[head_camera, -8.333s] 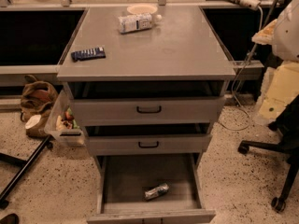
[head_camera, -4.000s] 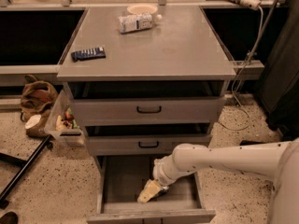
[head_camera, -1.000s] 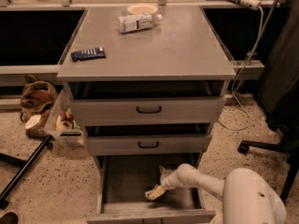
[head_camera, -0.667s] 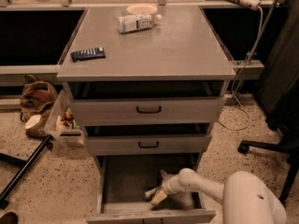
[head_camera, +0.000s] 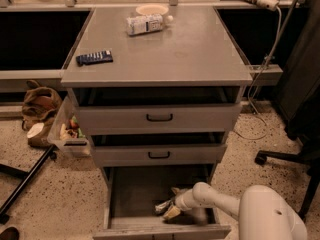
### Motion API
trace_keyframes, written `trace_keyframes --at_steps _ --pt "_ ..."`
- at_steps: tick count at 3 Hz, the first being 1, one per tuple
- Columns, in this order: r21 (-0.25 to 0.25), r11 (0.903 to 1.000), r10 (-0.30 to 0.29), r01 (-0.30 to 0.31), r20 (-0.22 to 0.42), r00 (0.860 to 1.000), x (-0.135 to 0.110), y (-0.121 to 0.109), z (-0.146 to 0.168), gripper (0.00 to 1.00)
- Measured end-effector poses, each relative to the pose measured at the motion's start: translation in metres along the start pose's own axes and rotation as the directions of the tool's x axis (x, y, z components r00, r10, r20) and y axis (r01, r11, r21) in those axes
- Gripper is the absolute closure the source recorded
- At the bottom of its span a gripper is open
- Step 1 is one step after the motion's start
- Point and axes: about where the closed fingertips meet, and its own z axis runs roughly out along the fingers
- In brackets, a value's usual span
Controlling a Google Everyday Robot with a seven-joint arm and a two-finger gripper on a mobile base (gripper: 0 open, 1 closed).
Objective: Pick redbull can from bottom drawer and place on counter
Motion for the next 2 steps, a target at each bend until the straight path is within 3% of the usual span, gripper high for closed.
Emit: trace_keyframes --at_steps 2 --pt "-0.001 1.0 0.0 0.0 0.0 1.0 0.0 0.0001 0.0001 0.65"
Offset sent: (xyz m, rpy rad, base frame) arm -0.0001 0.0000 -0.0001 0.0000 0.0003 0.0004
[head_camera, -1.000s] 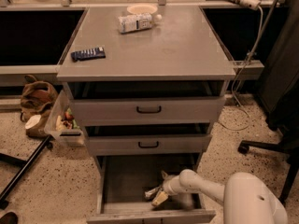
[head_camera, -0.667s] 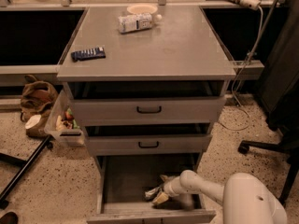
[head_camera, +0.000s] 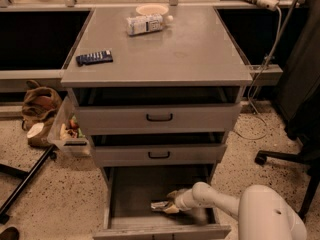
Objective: Pick redbull can from bottom drawer and place on counter
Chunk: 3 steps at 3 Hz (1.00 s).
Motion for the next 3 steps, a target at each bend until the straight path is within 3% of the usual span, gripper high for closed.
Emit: trace_keyframes --at_steps 1,2,3 --pt "0.011 0.9985 0.053 -0.054 0.021 0.998 -0.009 0.002 -0.022 0.88" --pt "0.057 0.9959 0.064 -0.069 0.088 0.994 -0.041 -0.001 -0.088 1.0" --pt "0.135 0.9898 0.027 -0.045 0.135 0.991 -0.076 0.002 -0.176 1.0"
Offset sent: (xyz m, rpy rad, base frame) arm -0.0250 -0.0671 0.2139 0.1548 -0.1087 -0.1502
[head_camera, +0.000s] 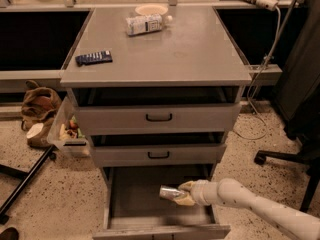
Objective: Pick redbull can from bottom drawer and place on counter
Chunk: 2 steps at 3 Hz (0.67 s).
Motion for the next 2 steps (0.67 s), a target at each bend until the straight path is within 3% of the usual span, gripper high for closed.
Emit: trace_keyframes --at_steps 1,2 --pt "0.061 0.9969 -0.051 0.05 0.003 0.999 -0.043 0.008 -0.07 1.0" --pt "0.114 0.9908 -0.069 0.073 -0.042 0.997 -0.071 0.004 -0.105 1.0"
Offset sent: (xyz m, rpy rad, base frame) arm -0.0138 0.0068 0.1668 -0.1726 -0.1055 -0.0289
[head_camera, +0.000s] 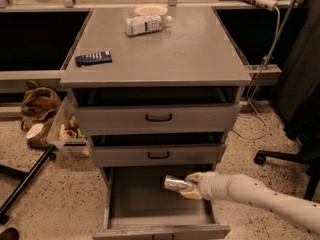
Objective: Pick redbull can from bottom drawer and place on counter
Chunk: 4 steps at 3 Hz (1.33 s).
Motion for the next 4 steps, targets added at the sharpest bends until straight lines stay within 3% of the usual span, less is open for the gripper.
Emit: trace_keyframes --at_steps 2,3,4 --pt "0.02 0.9993 -0.033 0.033 -0.009 0.999 -0.019 -0.005 -0.008 1.0" --pt "0.074 0.9912 -0.11 0.11 0.007 0.994 -0.06 -0.01 -0.056 1.0" --pt "0.16 0.9678 -0.204 0.194 0.048 0.978 -0.126 -0.032 -0.136 1.0"
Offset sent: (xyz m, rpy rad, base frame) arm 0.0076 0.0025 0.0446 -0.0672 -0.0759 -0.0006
